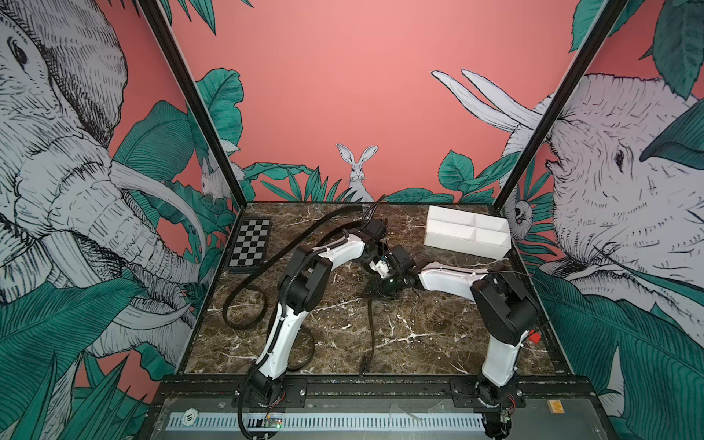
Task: Place the belts into the storage roll
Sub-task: Roll the belt at the center of the board.
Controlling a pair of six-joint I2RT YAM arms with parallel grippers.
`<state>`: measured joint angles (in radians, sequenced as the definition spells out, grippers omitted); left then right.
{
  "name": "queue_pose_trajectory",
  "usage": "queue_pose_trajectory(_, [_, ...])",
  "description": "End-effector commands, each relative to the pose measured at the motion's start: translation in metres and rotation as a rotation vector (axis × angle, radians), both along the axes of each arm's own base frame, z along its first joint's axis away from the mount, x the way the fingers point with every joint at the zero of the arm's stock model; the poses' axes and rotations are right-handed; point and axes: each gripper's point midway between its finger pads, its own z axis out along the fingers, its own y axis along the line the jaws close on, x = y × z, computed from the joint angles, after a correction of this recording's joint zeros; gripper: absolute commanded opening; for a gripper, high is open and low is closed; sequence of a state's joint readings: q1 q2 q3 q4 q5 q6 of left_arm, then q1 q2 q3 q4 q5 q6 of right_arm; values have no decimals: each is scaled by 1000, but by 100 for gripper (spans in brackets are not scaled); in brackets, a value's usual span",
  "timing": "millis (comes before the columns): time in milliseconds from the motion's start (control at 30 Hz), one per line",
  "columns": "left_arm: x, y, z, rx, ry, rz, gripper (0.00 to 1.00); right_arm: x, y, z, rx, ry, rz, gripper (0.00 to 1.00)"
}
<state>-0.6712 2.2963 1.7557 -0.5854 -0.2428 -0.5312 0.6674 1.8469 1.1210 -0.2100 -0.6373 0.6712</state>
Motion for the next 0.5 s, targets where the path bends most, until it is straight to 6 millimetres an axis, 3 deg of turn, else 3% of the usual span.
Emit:
queue_pose_trajectory(0, [-97, 35, -104, 147, 426, -18, 5, 17, -26, 34, -33, -92, -20, 53])
queue_pose_trajectory(133, [-97, 31, -104, 132, 431, -29, 5, 38, -80, 39, -114, -127, -87, 58])
queue_pose_trajectory(233, [-98, 27, -105, 127, 440, -46, 4, 60, -106, 40, -170, -154, -106, 58])
queue_pose_trajectory(367, [-99, 26, -106, 131, 449, -57, 4, 96, -124, 30, -240, -198, -133, 58])
queue_pose_trajectory(467, [-99, 26, -105, 132, 452, -59, 3, 132, -120, 36, -238, -270, -144, 57])
